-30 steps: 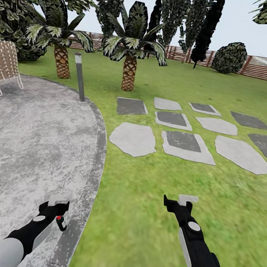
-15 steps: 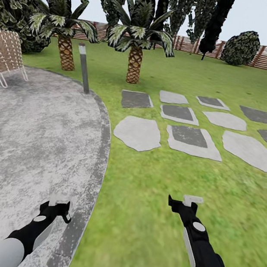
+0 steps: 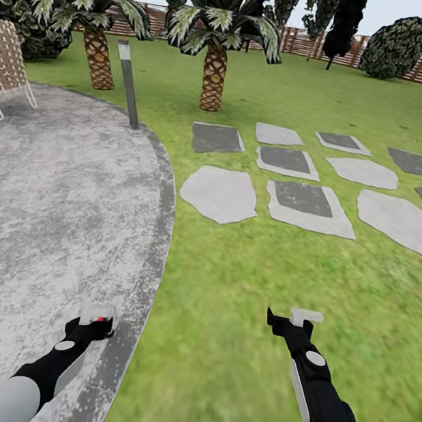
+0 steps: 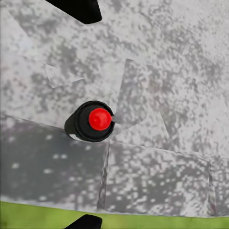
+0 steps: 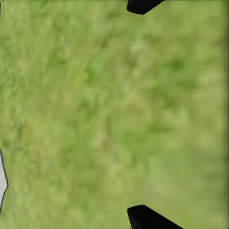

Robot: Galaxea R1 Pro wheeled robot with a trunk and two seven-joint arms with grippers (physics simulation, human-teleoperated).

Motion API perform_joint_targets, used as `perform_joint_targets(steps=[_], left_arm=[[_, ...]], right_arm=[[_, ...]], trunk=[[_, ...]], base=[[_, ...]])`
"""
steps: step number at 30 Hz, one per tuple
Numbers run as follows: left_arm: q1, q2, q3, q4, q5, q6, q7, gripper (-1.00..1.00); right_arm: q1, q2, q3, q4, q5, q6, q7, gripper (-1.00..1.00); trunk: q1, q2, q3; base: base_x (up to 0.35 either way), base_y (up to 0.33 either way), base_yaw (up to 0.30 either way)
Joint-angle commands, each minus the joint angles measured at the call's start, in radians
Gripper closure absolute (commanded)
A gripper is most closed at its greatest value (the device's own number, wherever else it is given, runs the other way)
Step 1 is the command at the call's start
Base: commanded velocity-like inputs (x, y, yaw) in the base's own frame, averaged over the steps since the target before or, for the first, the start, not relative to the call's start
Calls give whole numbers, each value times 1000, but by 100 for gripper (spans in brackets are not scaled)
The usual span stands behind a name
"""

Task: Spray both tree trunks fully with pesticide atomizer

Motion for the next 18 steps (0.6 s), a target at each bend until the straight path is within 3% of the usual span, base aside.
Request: perform_joint_targets(steps=[1,7,11,18], left_arm=[[0,-1,1,0,0,-1,0,-100],[-1,-2,2,-5,-1,-23,-1,-100],[-3,-2,2,-7,-2,-29,-3,-100],[-5,-3,2,-8,-3,-31,-4,-100]], right_arm=[[0,0,0,0,0,0,0,-100],[0,0,0,1,0,-1,0,-100],[0,0,0,2,1,-1,0,-100],[0,0,-1,1,1,-1,-1,-100]], trunk=[[0,0,-4],[3,-2,-29],[3,-2,-34],[6,-3,-72]], base=[[0,0,-3],[0,0,-1],[0,0,0],[0,0,0]])
